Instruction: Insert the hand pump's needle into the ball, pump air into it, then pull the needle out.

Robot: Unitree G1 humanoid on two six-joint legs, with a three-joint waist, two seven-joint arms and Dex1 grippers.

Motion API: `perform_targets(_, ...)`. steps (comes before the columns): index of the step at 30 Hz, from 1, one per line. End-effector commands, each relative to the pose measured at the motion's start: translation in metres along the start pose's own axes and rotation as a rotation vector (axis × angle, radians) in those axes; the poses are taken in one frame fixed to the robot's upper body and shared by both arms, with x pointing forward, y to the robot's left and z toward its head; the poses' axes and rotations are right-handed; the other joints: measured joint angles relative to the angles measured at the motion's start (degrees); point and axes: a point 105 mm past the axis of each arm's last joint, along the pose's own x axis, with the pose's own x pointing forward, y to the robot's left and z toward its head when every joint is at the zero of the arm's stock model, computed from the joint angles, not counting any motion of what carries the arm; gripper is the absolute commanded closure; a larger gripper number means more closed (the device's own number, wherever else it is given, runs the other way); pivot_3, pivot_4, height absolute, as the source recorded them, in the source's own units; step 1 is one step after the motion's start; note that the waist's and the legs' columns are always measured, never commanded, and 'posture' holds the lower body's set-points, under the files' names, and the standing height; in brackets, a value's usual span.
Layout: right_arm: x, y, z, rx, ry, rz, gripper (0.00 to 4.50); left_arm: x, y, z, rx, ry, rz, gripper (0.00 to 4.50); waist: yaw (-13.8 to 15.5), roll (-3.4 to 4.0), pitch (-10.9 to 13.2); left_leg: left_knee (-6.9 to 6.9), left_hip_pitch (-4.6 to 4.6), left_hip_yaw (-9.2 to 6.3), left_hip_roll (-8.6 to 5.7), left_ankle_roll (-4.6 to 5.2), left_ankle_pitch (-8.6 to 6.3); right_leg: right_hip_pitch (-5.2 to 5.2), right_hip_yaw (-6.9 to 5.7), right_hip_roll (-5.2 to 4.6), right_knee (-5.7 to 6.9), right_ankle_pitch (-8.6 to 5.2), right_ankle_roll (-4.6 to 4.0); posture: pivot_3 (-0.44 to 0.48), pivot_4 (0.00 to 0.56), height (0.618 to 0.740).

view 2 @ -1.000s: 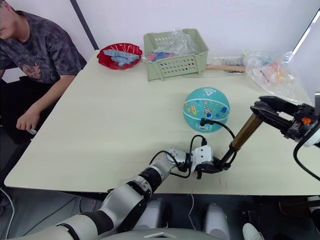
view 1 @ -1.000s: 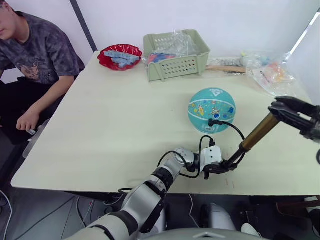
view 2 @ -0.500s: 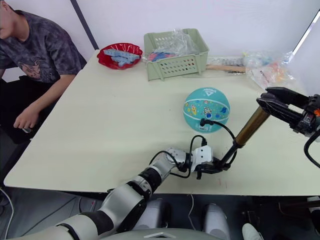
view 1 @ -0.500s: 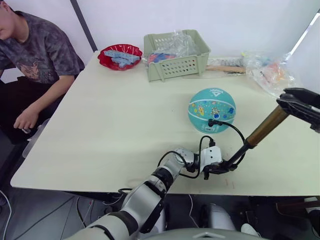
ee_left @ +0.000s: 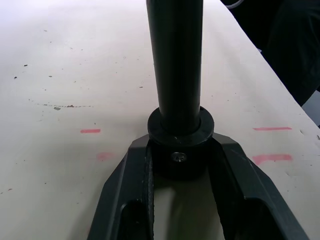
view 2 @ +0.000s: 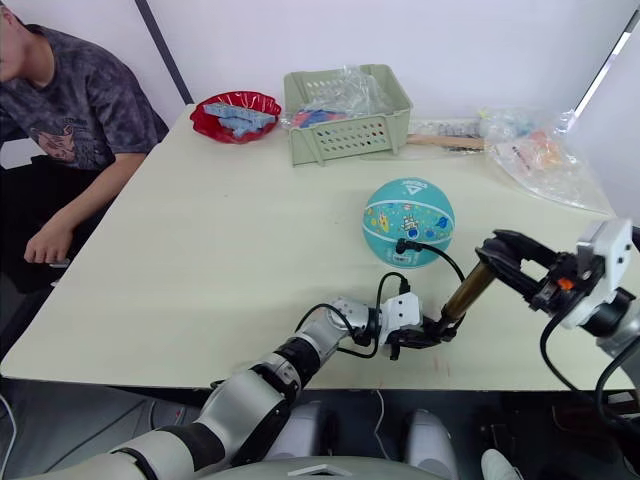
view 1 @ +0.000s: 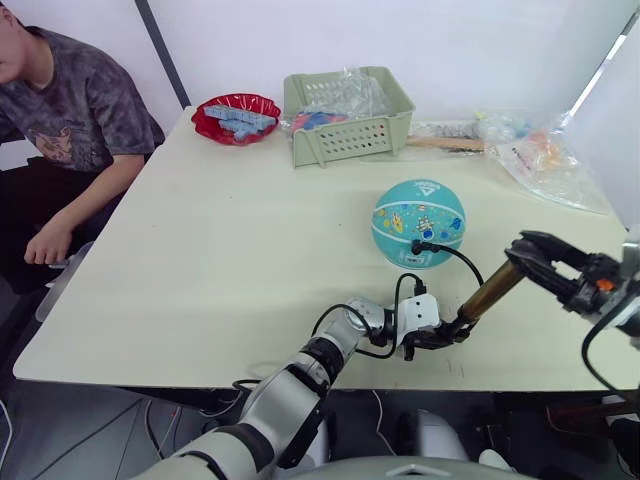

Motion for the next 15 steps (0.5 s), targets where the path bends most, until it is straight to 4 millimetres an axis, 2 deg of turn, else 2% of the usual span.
perform_targets(1,-0.001,0.011,-0.046,0.088,0.133,0.021,2.90,-0.012,-0.029,-0.059,-0.143,0.194,-0.059,3.39,-0.1,0.04,-0.1,0.00,0.00,0.00,0.00,0.00,0.00,0.00,0.00,0.00,0.00,0.00,0.00,0.000,0.150,0.738)
perform_targets(10,0.003,0.019,-0.063,0.082,0.160,0.035,2.90,-0.011,-0.029,-0.058,-0.138,0.191,-0.062,3.39,0.0,0.14,-0.1,-0.01,0.00,0.00,0.00,-0.01,0.00,0.00,0.00,-0.02,-0.01,0.00,-0.01,0.000,0.150,0.738)
perform_targets(15,0.003,0.013,-0.038,0.052,0.097,0.031,2.90,-0.013,-0.028,-0.058,-0.136,0.192,-0.059,3.39,0.0,0.20,-0.1,-0.01,0.00,0.00,0.01,-0.01,0.00,-0.01,0.00,-0.03,-0.01,0.00,-0.01,0.000,0.150,0.738)
